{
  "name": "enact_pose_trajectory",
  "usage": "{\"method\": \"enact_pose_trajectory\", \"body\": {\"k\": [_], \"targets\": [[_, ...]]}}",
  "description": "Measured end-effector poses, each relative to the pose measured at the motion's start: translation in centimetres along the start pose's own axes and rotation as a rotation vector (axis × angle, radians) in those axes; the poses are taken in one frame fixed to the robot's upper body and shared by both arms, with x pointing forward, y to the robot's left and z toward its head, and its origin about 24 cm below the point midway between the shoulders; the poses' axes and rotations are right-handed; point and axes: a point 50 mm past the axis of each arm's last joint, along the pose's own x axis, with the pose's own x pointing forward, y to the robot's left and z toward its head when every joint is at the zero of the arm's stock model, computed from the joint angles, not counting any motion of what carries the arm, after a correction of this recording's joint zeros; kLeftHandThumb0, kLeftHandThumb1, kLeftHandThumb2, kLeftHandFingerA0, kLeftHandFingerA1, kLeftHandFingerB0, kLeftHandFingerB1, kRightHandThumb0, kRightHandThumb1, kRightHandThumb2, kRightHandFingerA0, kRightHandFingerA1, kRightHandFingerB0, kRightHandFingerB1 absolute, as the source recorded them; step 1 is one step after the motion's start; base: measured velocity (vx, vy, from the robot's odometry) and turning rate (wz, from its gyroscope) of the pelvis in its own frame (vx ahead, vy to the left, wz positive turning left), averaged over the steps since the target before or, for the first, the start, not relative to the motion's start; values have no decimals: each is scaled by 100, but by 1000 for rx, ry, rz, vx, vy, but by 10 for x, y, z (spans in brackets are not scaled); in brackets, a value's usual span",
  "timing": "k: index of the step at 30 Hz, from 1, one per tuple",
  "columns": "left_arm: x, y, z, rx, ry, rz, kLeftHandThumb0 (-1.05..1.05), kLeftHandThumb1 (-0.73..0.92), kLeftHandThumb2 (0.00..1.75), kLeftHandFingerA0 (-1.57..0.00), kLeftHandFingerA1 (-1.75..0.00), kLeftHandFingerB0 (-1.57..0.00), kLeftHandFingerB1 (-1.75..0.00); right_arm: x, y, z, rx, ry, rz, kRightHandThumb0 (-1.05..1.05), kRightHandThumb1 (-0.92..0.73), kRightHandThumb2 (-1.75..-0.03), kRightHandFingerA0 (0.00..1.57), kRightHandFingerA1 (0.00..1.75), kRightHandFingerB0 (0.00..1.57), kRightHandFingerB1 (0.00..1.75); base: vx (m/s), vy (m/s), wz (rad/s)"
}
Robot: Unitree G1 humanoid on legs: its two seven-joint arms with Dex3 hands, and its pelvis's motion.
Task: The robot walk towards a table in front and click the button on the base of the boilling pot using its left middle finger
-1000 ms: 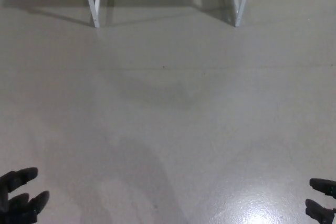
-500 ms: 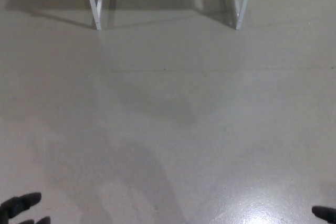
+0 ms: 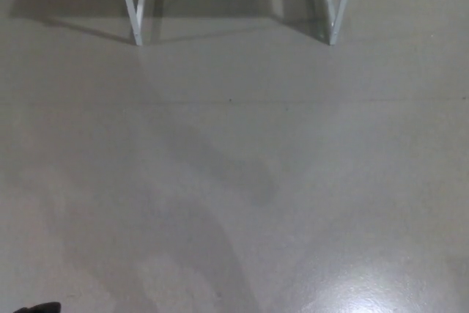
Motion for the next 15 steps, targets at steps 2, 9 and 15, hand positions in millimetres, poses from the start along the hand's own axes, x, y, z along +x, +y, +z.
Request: {"method": "enact_pose_trajectory", "body": {"k": [2,9,15], "targets": [[1,0,4,5,-11,0,-17,46,91,-35,-60,-13,-49,0,0,0,-3,-2,0,-44,-46,-72,64,53,49,49,-163,26,40],[1,-4,-2,28,9,-11,-17,61,57,-54,-55,-28,-34,-2,-6,0,-25,-8,-17,-45,-46,-72,66,53,48,48,9,139,-9],[0,0,1,102,18,-5,-16,40,87,-46,-65,-17,-50,-2,0,-3,-37,0,0,-46,-46,-72,64,53,48,48,177,322,-14]]}}
